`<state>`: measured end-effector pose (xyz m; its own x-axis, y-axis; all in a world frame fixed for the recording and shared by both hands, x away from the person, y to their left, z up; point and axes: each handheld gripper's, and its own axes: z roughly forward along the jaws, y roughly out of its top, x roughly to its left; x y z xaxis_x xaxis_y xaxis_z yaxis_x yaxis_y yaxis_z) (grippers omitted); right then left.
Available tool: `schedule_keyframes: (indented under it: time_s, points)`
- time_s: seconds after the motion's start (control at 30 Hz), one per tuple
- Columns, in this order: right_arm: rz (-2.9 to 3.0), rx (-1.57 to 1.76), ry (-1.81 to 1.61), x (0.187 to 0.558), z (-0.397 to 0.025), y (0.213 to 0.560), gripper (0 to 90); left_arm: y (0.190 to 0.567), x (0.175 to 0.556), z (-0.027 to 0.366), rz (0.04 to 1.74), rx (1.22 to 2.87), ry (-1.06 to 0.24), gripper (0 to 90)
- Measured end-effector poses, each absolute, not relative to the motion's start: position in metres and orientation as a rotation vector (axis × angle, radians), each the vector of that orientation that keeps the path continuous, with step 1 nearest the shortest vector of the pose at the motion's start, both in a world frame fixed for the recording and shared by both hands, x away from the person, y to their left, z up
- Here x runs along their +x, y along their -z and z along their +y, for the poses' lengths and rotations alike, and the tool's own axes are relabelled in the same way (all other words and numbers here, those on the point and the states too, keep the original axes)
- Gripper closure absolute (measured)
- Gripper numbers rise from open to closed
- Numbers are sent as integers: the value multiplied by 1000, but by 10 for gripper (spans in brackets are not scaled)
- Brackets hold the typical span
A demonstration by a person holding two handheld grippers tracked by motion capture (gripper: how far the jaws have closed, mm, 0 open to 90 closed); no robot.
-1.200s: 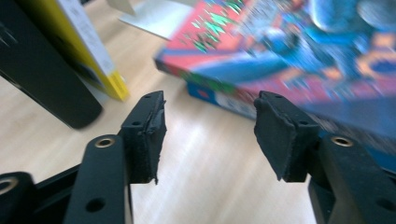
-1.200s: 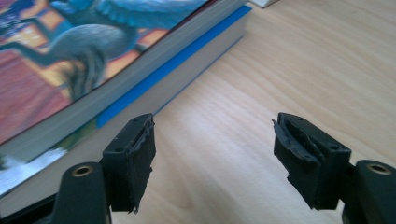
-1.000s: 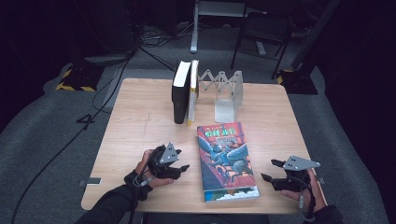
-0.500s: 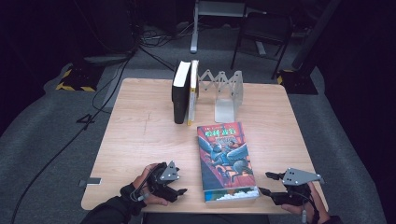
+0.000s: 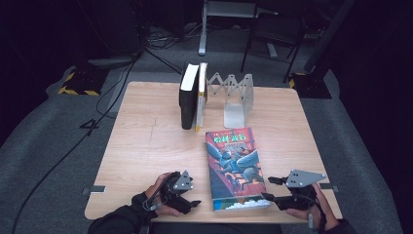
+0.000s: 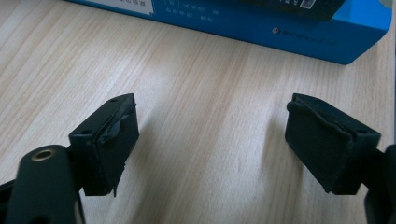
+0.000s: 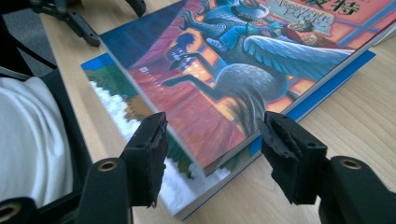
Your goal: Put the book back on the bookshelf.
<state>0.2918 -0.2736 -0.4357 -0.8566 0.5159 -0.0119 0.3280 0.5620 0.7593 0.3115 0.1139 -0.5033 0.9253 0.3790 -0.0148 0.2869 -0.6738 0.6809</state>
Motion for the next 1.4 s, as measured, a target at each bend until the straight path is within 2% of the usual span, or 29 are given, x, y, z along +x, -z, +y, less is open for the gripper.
schedule_keyframes:
  time_s: [0.3,0.5,0.63,0.9,1.0,1.27,1.4]
  points:
    - [2649,834,-1089,340,-266,449,333,505,336,114,534,2333,-185,120]
    - [2752,898,-1114,374,-255,455,231,505,360,104,547,2341,-191,83]
    - [2743,890,-1087,380,-250,453,233,505,379,94,561,2343,-194,56]
    - [2672,749,-1015,368,-239,446,323,505,401,85,582,2334,-201,63]
    - [2660,730,-1052,369,-239,445,426,505,404,85,573,2338,-203,65]
    - [2645,701,-1093,374,-232,443,449,505,404,86,573,2339,-206,67]
    - [2629,679,-1125,373,-233,442,637,505,403,86,579,2339,-208,67]
